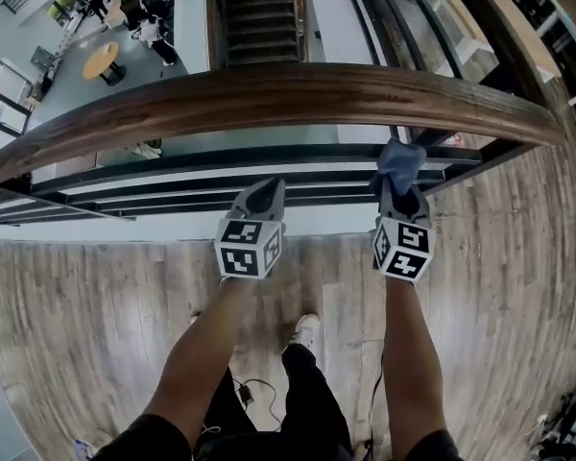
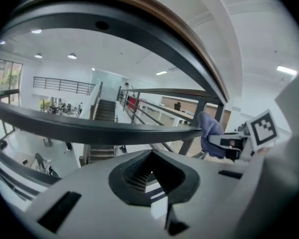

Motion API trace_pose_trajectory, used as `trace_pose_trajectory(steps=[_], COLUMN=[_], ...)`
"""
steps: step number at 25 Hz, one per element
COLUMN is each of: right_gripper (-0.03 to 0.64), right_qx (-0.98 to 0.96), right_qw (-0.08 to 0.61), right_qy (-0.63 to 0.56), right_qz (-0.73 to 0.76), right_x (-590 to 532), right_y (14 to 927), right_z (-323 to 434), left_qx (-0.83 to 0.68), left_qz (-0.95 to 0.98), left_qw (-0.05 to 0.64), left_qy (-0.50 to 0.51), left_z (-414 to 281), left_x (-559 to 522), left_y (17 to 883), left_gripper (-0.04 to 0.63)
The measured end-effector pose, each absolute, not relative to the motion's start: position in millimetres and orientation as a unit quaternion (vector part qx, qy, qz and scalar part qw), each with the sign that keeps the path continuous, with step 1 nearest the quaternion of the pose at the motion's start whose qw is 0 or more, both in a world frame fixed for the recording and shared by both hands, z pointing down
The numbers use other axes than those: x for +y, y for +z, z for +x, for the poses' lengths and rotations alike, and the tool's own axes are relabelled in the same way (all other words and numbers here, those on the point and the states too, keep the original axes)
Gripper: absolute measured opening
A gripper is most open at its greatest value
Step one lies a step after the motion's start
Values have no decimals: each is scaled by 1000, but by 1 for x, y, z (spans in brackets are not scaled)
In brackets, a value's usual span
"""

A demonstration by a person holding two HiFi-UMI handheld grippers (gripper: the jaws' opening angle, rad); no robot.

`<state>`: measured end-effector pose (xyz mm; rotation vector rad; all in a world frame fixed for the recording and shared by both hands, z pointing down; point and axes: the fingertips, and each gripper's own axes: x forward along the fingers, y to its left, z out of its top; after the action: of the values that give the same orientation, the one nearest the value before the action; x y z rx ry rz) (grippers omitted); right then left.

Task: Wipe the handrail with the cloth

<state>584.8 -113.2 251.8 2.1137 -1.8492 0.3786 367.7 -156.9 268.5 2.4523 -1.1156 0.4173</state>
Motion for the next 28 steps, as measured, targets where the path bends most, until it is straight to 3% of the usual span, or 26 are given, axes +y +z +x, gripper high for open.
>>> trace_pose_trajectory(steps=[7,16,28], right_gripper=[90,89,89], right_qx=[-712,-781,-834], right_qw=[154,193,170], right_qy=[161,171,168], right_qz=[666,568,497], right_x=[-114,-166,-244], right_y=[302,376,394], right_z=[390,145,-145], left_qx=[-458,-542,-581], left_qz=[845,778,763], left_qw=[233,265,208], left_qy=[148,172,192], left_z=[212,-40,-276], left_x=[-164,-181,-222], left_y=[307,374,380], left_gripper=[3,2,3])
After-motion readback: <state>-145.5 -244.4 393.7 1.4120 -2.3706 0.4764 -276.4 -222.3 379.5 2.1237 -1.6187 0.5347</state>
